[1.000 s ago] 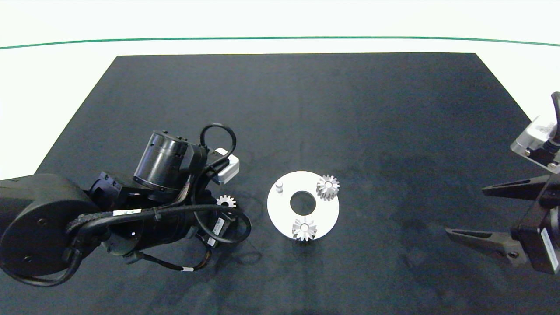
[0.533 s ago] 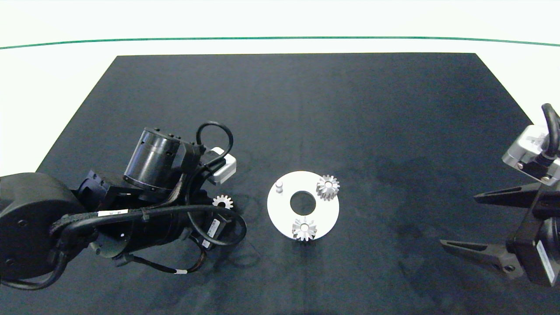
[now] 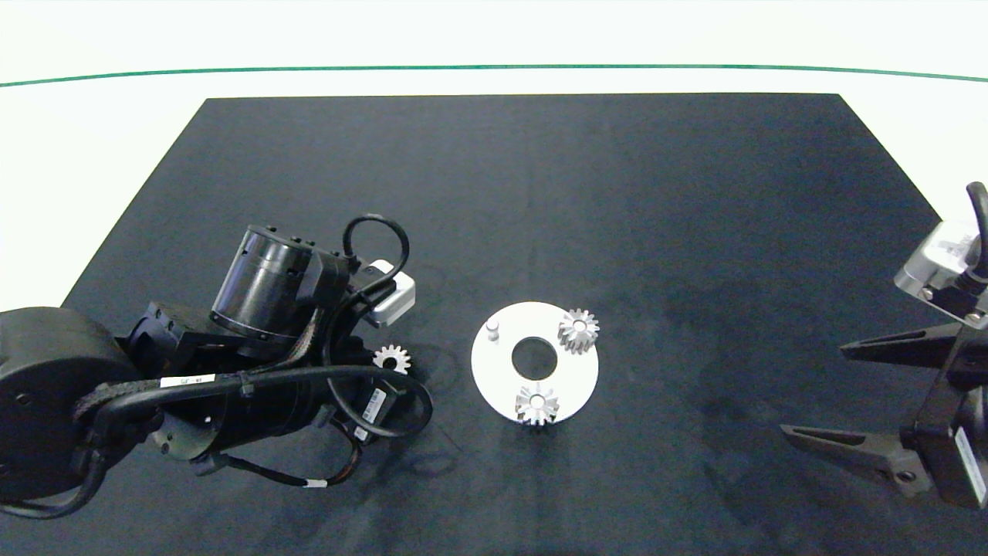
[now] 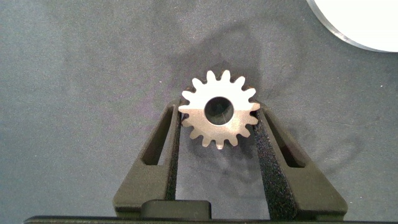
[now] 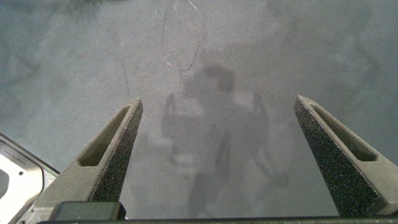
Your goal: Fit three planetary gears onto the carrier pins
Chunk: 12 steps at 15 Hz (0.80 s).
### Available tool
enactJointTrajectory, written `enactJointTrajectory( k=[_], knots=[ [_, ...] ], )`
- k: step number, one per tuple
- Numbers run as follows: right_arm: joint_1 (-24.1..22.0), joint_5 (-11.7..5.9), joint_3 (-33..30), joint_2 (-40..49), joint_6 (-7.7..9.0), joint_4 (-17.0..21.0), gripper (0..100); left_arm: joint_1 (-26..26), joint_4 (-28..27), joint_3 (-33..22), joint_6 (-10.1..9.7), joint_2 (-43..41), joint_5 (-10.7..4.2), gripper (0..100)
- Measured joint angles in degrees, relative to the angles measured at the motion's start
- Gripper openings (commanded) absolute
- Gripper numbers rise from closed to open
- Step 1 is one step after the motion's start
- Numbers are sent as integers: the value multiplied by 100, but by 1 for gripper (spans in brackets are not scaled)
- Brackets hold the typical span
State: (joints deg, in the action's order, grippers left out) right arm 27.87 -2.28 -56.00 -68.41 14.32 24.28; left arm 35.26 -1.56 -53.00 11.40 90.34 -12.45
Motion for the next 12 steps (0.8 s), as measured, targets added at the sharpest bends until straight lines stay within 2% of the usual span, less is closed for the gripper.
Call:
enactJointTrajectory(
  k=[4, 8, 10, 12],
  knots=[
    [13, 0, 0, 89, 4, 7, 100, 55, -26, 59, -10, -195, -1, 0],
    [16, 0, 83, 288, 108, 5, 100, 143, -74, 78, 1, -350, -9, 0],
    [16, 9, 85, 433, 133, -4, 100, 280, -74, -168, 20, -324, -76, 0],
    [16, 123, 77, 581, 150, -1, 100, 427, -179, -468, 30, -219, -188, 0]
  ],
)
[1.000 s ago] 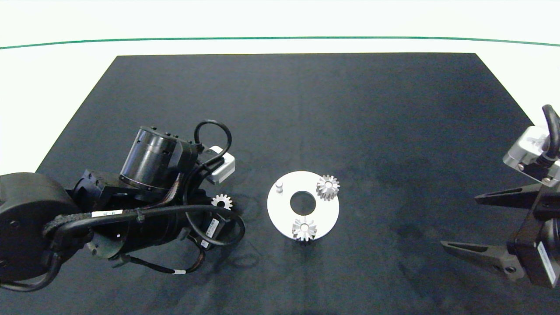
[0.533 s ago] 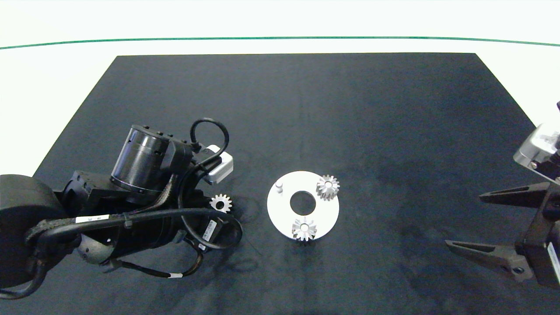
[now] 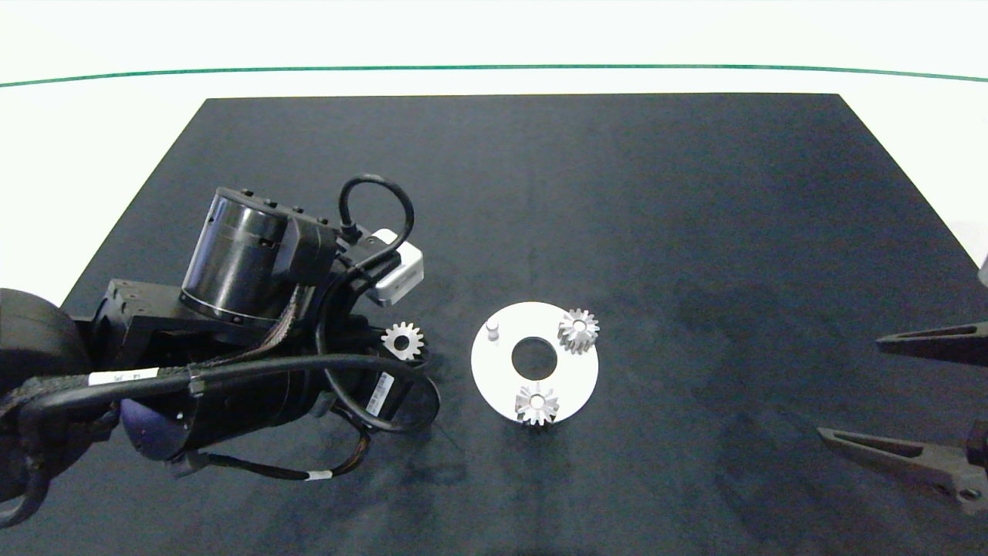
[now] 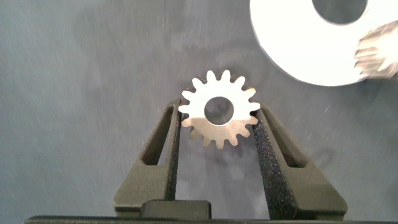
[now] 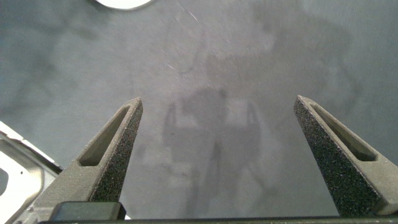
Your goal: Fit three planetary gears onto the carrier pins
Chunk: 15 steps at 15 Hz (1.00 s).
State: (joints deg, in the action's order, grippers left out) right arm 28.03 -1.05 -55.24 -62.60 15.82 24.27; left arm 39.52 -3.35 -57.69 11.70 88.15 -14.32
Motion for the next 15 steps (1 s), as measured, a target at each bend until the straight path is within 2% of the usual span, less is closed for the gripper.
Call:
enactJointTrajectory(
  k=[3, 5, 8, 10, 11, 12, 15],
  knots=[
    [-5, 43, -24, 190, 44, 6, 100, 160, -599, -494, 9, 223, -41, 0],
    [11, 50, -35, 315, 68, 12, 100, 260, -673, -761, 39, 418, -140, 0],
    [173, 69, -60, 550, 85, 21, 100, 374, -745, -1263, 94, 739, -174, 0],
    [215, 69, -124, 657, 88, 188, 100, 413, -1152, -1648, 105, 892, -194, 0],
    [238, 76, -165, 690, 88, 257, 100, 430, -1409, -1869, 105, 951, -267, 0],
    [284, 78, -188, 723, 85, 284, 100, 455, -1523, -2039, 106, 997, -321, 0],
    [452, 80, -212, 808, 85, 356, 100, 518, -1560, -2343, 108, 1150, -358, 0]
  ],
)
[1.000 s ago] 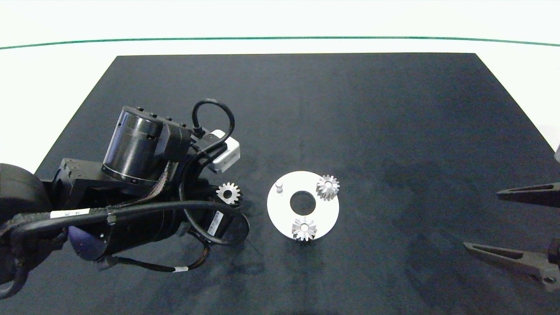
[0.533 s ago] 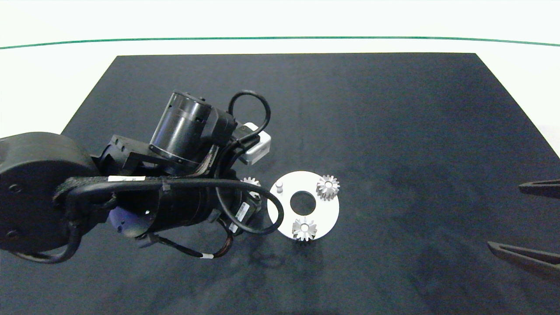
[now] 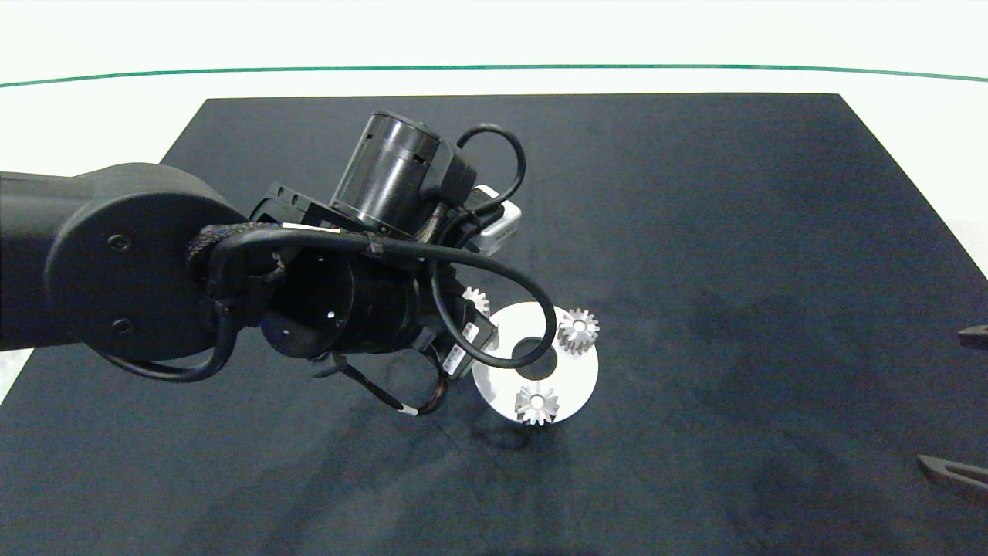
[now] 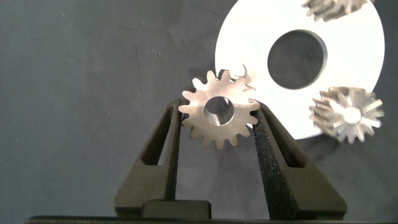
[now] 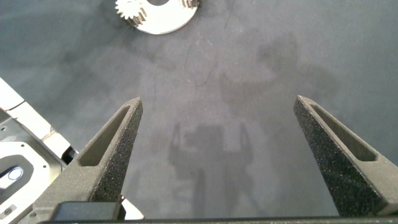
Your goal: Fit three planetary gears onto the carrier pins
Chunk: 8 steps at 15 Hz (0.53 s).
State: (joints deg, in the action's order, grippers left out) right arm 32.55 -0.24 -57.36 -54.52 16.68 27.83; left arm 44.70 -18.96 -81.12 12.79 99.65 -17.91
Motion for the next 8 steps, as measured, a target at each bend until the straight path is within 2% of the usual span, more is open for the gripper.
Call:
enactJointTrajectory(
  k=[3, 8],
  knots=[
    [55, 0, -11, 41, 0, 20, 100, 122, -4, -113, -9, 121, -96, 0],
    [99, -6, 2, 38, 0, 24, 100, 218, 11, -218, -33, 269, -124, 0]
  ],
)
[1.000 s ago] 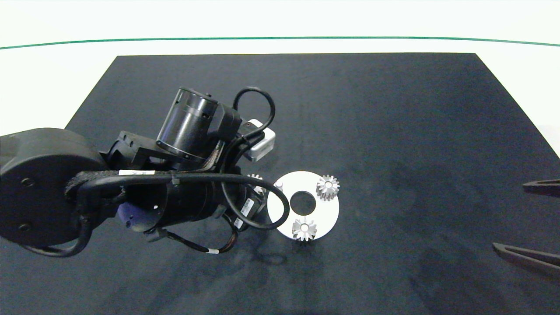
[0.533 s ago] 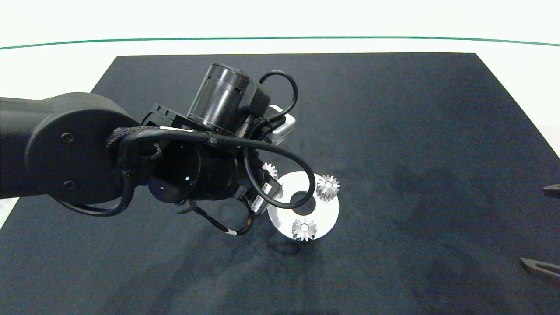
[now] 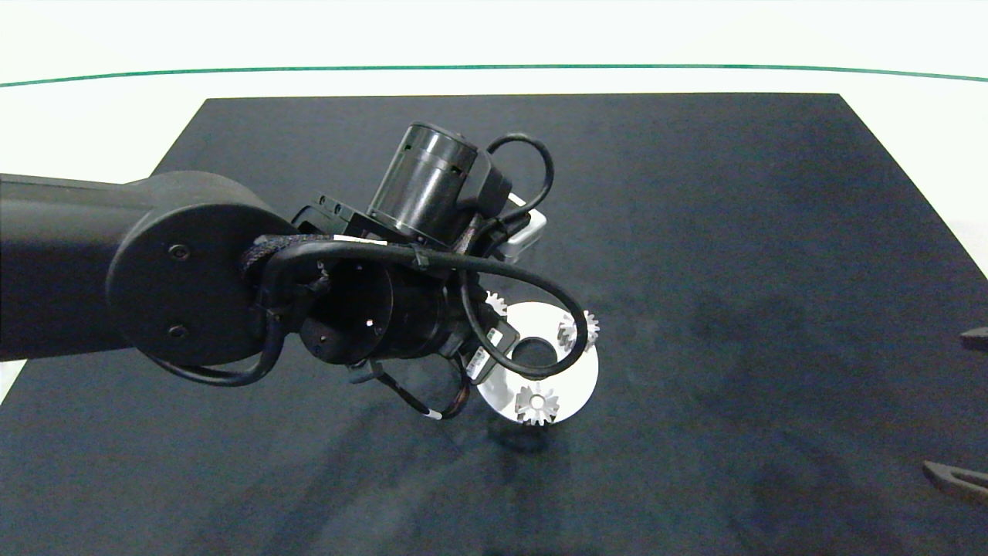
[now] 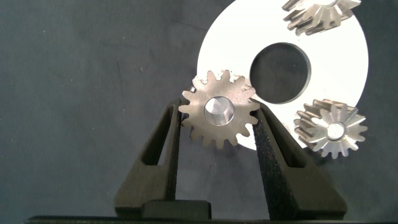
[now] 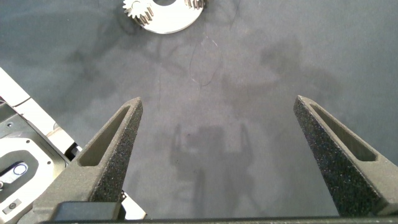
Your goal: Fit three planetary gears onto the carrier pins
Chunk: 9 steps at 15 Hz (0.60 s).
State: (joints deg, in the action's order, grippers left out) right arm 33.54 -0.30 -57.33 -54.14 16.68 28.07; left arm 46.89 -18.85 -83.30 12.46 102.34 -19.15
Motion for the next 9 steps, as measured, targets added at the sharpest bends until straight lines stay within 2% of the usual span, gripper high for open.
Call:
enactJointTrajectory(
  k=[9],
  knots=[
    [39, 4, 30, -51, 0, 0, 100, 29, 132, -11, 11, 155, 2, 0]
  ],
)
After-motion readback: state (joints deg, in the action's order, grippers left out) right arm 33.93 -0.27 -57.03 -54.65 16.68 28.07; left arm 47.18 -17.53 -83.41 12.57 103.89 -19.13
